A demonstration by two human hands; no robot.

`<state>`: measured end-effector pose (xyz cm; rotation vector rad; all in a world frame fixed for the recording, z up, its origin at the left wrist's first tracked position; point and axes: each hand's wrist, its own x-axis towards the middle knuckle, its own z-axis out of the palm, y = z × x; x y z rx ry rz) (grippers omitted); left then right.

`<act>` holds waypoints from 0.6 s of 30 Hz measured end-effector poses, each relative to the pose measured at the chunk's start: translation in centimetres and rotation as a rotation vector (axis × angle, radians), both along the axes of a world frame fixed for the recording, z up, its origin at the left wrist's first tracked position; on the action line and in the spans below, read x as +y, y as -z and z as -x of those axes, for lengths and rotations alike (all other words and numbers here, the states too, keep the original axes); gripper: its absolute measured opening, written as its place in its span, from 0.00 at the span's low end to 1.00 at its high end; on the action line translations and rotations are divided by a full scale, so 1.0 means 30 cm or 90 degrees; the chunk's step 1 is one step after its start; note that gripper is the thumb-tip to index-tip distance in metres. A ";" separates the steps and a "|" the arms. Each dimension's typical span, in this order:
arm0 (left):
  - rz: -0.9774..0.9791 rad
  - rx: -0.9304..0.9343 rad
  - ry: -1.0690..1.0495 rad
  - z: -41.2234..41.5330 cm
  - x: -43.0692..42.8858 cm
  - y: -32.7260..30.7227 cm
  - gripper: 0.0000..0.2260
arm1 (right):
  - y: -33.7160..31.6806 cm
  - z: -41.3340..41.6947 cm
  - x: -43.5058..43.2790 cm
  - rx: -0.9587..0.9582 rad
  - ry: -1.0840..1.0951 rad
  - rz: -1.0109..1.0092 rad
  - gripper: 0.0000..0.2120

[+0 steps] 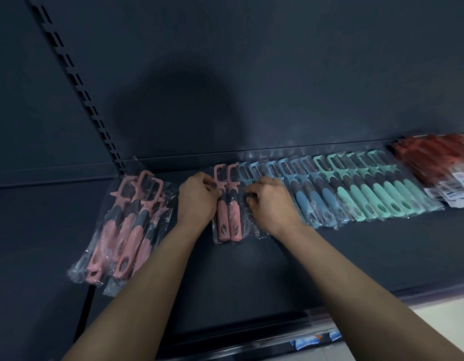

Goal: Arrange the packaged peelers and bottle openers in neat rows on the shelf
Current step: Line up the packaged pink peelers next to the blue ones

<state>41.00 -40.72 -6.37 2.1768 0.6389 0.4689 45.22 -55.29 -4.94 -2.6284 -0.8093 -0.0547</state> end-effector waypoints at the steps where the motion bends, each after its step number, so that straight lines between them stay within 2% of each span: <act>1: -0.004 0.004 0.003 0.001 -0.003 0.002 0.07 | 0.001 0.000 -0.001 0.004 -0.001 -0.008 0.11; 18: 0.028 0.000 0.028 0.006 -0.030 0.005 0.09 | -0.007 -0.008 -0.025 0.040 0.046 -0.095 0.13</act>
